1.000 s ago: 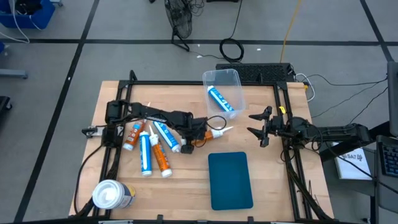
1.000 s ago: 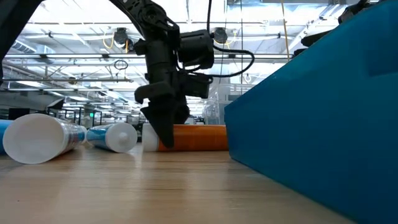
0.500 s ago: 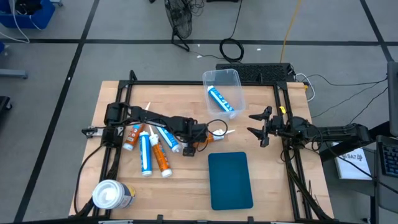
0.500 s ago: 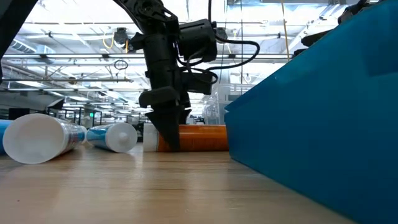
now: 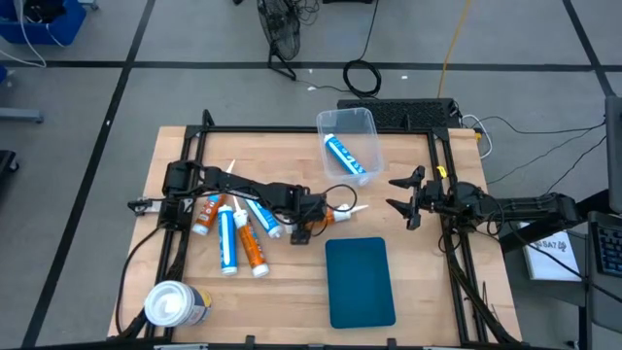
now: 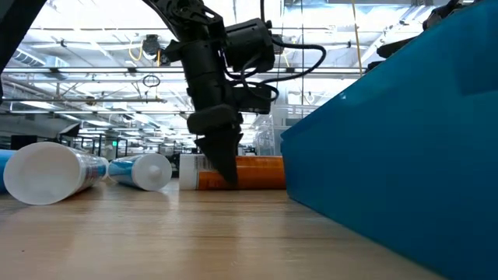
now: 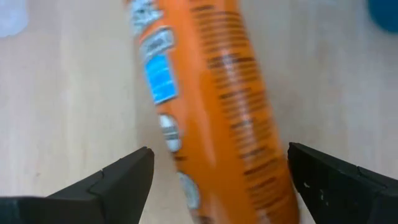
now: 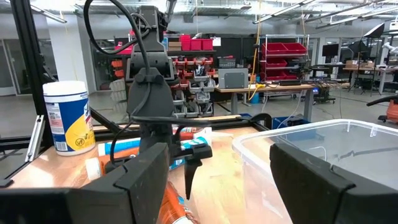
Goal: Sort silicone sealant tubes
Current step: Put the right orange sealant into the blue bin
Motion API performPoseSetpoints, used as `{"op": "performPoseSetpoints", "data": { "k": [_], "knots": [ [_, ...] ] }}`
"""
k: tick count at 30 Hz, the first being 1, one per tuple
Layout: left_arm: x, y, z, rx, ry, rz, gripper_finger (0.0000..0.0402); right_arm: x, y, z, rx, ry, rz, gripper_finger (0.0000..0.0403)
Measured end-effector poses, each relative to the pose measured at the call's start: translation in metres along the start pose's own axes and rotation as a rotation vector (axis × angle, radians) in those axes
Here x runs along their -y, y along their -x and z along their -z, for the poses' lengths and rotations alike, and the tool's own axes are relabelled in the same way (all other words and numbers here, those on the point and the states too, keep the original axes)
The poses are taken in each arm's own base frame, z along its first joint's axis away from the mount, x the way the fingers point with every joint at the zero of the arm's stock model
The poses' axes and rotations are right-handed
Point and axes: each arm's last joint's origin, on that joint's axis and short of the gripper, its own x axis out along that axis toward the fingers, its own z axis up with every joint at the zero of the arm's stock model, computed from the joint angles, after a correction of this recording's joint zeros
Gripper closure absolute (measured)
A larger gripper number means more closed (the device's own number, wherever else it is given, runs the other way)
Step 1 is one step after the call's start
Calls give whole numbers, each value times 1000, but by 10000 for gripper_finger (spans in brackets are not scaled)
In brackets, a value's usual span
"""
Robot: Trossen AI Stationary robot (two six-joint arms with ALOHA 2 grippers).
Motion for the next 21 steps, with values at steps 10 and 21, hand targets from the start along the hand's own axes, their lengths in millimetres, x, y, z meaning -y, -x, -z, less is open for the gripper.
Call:
{"op": "performPoseSetpoints", "data": {
  "k": [10,21],
  "knots": [
    [-1,1,0,0,48,-55,41,0,0,0,0,0,0,144],
    [2,-1,2,-1,-34,-84,50,0,0,0,0,0,0,145]
  ]
}}
